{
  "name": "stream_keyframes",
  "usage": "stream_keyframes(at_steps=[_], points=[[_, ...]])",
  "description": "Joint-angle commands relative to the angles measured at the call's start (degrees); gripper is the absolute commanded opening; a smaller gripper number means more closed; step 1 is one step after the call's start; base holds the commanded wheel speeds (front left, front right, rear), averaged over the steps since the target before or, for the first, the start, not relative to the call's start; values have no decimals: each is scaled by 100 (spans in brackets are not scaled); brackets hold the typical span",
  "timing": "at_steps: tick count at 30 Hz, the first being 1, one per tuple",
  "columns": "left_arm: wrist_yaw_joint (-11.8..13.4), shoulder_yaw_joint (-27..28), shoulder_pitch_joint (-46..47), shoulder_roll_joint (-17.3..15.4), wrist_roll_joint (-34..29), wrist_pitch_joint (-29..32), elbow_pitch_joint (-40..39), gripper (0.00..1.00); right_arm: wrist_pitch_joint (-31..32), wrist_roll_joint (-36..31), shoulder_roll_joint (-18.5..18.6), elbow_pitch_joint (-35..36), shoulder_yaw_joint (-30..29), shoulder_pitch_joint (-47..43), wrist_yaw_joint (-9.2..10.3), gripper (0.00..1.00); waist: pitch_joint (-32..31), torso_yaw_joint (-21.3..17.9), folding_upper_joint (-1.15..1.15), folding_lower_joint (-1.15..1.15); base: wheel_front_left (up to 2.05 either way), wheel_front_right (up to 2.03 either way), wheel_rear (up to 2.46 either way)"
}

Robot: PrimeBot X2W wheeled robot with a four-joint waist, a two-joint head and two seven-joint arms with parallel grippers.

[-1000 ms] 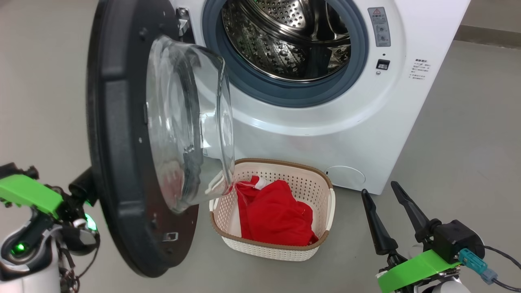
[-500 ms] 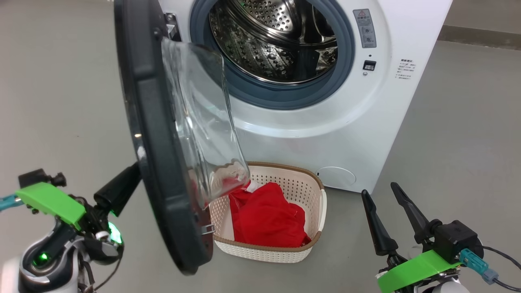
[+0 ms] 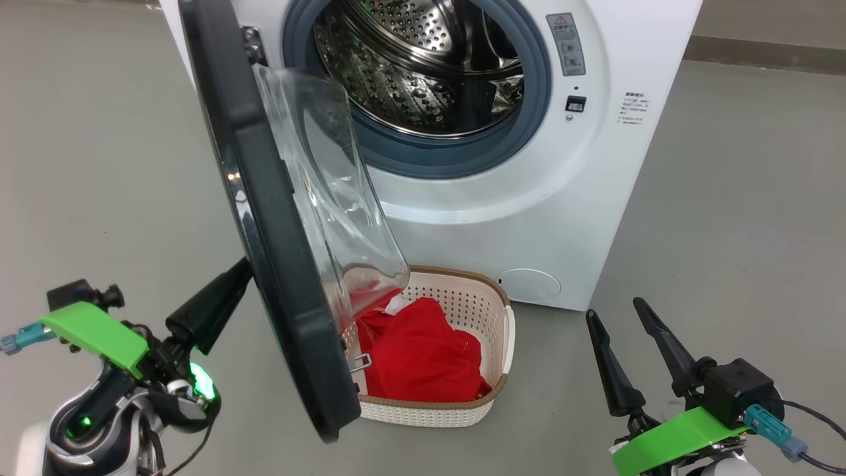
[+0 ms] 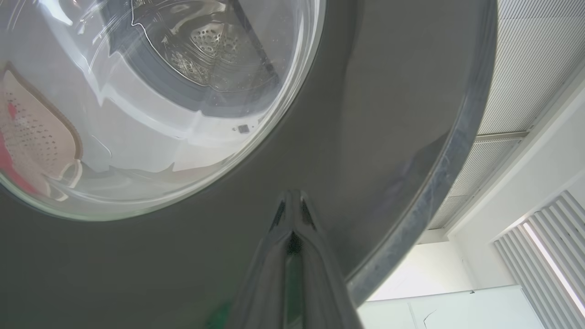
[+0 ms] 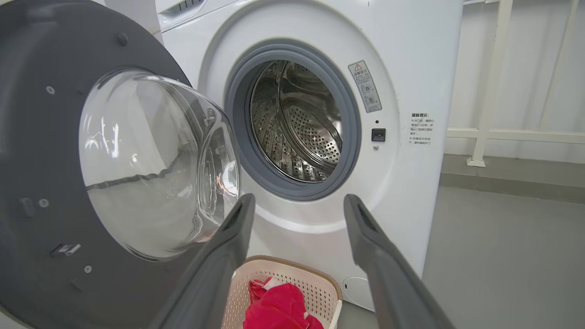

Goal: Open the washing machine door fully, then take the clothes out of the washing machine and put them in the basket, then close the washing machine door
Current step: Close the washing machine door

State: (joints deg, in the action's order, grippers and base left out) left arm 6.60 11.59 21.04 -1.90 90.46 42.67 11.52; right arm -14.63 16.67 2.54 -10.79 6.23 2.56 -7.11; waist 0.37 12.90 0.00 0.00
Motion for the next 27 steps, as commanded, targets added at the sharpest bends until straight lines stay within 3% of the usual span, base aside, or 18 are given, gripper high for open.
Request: stream_keyframes(at_steps=[1,5,6,8,15,20,27], points=[[-24,104,53,-98,108,12,-210,0,-37,3,33,138,119,119,-37,100,4,-27,0,0,0,0,0],[-146,202,31,-107,51,-207,-243,0,-37,12,33,149,109,118,-37,100,18,-52,0,0,0,0,0],[-195,247,29,-128,-18,-317,-235,26,-37,18,33,151,107,119,-37,100,21,-55,0,0,0,0,0],[-322,262,8,-192,-202,-485,-226,100,-37,33,33,153,109,120,-37,100,23,-60,0,0,0,0,0],[-793,344,-107,-459,-1080,-1345,-135,100,-37,74,33,131,103,130,-37,100,36,-45,0,0,0,0,0],[-1247,159,-247,-822,-2416,-2467,-98,100,-37,74,33,126,120,155,-37,100,71,-34,0,0,0,0,0],[-1379,-326,-449,-1128,-4195,-4258,-143,100,-37,58,33,100,134,186,-37,100,104,-35,0,0,0,0,0]])
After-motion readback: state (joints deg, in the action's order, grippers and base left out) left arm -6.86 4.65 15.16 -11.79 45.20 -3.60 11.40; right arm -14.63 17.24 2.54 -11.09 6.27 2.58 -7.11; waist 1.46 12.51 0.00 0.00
